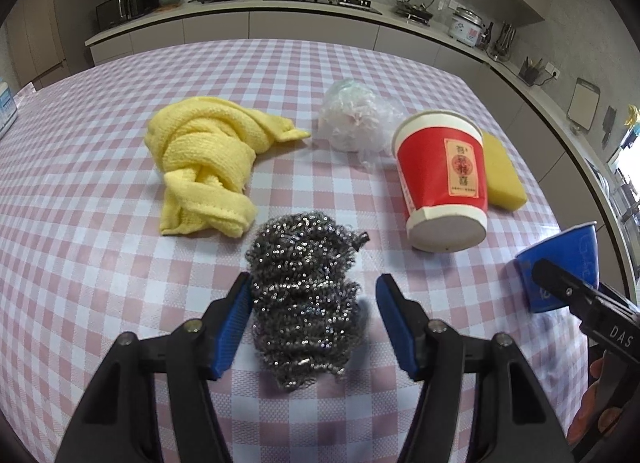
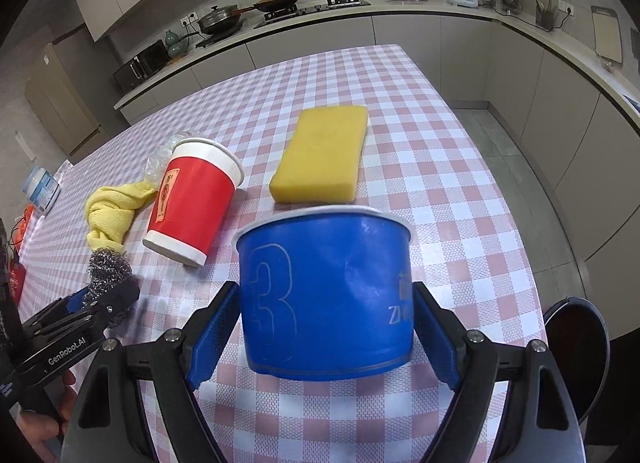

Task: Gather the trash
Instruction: 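Grasp the steel wool with the left tool while the right tool grasps the blue paper bucket, then carry the steel wool and blue paper bucket with both tools over the black bucket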

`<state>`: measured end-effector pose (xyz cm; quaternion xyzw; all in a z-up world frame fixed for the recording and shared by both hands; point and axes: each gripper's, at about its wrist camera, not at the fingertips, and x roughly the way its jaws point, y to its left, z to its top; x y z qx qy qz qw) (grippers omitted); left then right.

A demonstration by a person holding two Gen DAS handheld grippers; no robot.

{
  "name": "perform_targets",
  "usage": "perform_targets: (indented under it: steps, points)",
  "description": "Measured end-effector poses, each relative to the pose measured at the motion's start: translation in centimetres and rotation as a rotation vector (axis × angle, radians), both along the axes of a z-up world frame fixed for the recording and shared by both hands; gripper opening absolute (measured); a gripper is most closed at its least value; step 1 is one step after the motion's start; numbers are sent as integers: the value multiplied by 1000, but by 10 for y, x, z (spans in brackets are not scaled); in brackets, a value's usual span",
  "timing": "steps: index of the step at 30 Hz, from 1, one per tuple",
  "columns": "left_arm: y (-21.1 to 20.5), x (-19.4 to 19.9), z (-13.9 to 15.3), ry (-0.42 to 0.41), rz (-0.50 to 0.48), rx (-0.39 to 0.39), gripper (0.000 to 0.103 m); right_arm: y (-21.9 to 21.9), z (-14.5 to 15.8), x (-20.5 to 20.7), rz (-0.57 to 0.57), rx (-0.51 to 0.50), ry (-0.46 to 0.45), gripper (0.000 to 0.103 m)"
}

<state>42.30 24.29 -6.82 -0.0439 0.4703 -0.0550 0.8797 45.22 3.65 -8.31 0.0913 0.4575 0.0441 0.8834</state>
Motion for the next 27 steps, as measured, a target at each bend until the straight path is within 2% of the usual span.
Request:
perform_targets:
  steps: [1,3,9,20,27]
  points:
    - [1,0,-1,1,1,-2,57,0,0,0,0,-2,-4,77]
    - [3,0,-2,1,2,-17,49,-1,-1,0,3,7,-8,77]
    - [5,-7,-4,-9,2,-34,41,-1,-1,-1,8,1,-23,77]
    - [7,-35,14,-29,-24,-57,40,-11,12,-19,13,23,-59,76]
    - [-13,-54,25,-39,-45,-66,40,-23,18,-39,1,31,-59,76]
